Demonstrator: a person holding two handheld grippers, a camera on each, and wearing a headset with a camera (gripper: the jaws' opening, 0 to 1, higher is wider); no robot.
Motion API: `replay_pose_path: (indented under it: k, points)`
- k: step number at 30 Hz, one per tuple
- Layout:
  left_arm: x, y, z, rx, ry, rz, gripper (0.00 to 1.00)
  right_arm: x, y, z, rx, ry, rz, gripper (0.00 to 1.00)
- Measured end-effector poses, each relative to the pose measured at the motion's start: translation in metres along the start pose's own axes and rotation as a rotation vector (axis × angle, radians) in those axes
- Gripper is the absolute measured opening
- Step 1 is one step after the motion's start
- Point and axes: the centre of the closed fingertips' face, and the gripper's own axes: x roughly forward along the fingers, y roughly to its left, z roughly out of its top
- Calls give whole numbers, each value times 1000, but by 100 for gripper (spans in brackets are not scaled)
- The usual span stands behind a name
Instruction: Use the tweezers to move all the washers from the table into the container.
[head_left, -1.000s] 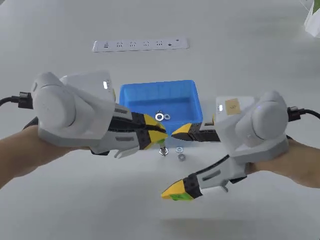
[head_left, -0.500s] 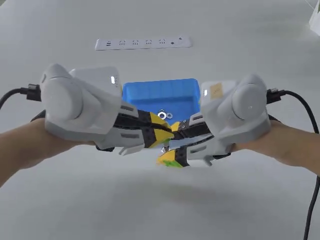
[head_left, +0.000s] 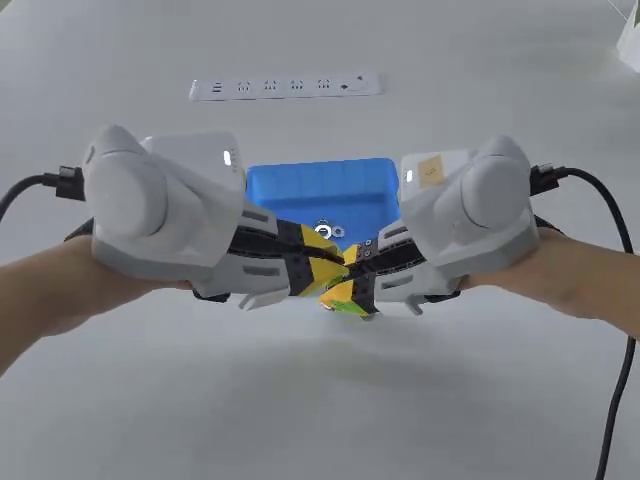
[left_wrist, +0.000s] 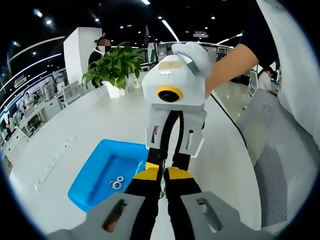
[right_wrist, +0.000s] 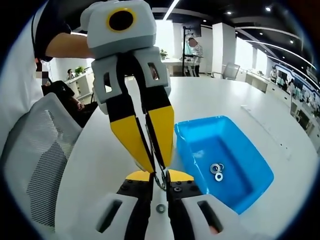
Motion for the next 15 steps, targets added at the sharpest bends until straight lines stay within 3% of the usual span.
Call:
replay_pose_path:
  k: [4,8,12,15]
  points:
    - [-1,1,-1,-13,-1,8,7,1,-1,1,-14,-1,-4,10]
    - [-2,3,-1,-68,-19,11,7,0,0,1,-26,-5,-12,10]
    - [-2,0,1,-60,-13,4,8,0,1,2,-28,-11,-15,10]
    - [-3,-3,5,-96,-33,-11,10,1,3,3,-25,-16,-13,10]
